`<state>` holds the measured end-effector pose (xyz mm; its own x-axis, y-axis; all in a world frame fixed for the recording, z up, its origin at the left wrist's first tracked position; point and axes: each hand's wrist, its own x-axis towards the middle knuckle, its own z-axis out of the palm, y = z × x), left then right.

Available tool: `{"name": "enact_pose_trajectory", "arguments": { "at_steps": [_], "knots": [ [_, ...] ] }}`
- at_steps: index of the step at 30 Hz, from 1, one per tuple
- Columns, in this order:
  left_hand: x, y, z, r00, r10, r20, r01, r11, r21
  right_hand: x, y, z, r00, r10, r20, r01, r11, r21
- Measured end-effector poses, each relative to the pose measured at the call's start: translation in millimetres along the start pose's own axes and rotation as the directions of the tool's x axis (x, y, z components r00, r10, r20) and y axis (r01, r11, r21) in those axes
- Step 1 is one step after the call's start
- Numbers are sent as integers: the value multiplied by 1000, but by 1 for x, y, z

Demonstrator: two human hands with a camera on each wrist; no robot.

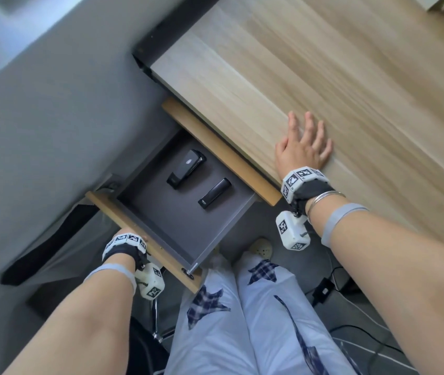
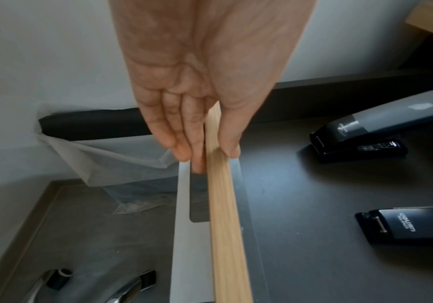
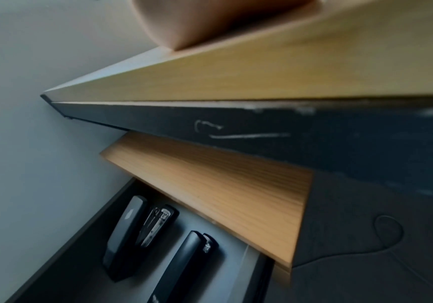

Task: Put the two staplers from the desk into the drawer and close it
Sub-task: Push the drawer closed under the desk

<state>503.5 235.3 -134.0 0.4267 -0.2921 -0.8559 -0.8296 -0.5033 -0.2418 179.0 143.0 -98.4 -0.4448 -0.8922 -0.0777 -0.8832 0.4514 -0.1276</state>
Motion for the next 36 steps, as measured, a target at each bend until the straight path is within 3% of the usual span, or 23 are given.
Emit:
{"name": "enact_pose_trajectory", "arguments": {
  "at_steps": [7, 16, 20, 26, 36],
  "knots": [
    [-6, 46, -14, 998, 53, -34, -57, 989, -133, 3, 5, -8, 995, -41, 92, 44, 999, -23],
    [-7, 126, -25, 979, 171, -108, -195, 940, -280, 13, 33, -19, 951, -217, 220, 233, 971, -49],
    [-18, 155, -32, 971, 215, -106, -240, 882, -405, 13, 34, -18, 952, -229, 205, 244, 968, -54],
    [-8, 185, -34, 941, 288, -177, -335, 861, -383, 14, 35, -16, 952, -234, 196, 252, 965, -69],
    [-3, 217, -33, 930, 290, -227, -367, 775, -515, 12, 35, -13, 959, -239, 153, 249, 967, -49]
  ]
}}
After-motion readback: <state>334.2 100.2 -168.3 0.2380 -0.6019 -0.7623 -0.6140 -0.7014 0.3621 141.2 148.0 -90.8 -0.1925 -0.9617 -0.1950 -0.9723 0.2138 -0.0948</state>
